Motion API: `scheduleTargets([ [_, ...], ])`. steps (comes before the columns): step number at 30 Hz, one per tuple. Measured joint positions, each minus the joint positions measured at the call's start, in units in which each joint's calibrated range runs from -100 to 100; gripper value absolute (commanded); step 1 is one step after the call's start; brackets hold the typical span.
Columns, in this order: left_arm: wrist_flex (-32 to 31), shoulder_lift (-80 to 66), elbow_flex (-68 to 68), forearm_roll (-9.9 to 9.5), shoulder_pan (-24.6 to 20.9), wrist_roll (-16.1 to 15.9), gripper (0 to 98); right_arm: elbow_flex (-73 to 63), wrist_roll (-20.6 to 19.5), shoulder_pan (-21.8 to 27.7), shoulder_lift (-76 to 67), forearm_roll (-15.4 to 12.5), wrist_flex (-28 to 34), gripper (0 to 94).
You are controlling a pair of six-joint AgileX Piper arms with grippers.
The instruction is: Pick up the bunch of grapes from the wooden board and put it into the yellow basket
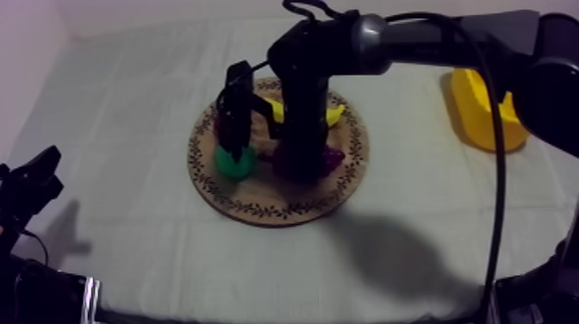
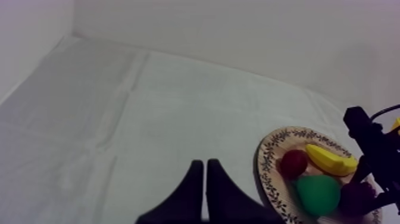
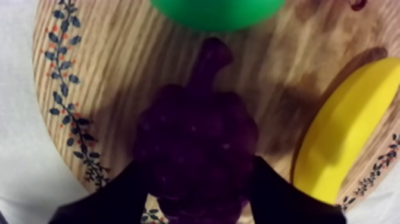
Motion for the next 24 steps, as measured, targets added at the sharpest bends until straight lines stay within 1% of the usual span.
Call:
scheduleTargets([
  [5, 0.0, 0.0, 0.0, 0.0, 0.0, -0.02, 0.1, 0.64, -0.5, 0.64, -2.24, 0.21, 0.07, 23.4],
  [12, 0.0, 0.0, 0.0, 0.0, 0.0, -0.02, 0.1, 1.85, -0.94, 2.84, -10.07, 0.28, 0.19, 23.4],
  [18, 0.0, 0.0, 0.0, 0.0, 0.0, -0.02, 0.1, 3.87, -1.33, 5.5, -19.49, 0.71, 0.17, 21.6],
  [24, 0.0, 0.0, 0.0, 0.0, 0.0, -0.02, 0.1, 4.46, -1.54, 9.59, -28.36, 0.72, 0.24, 21.0],
])
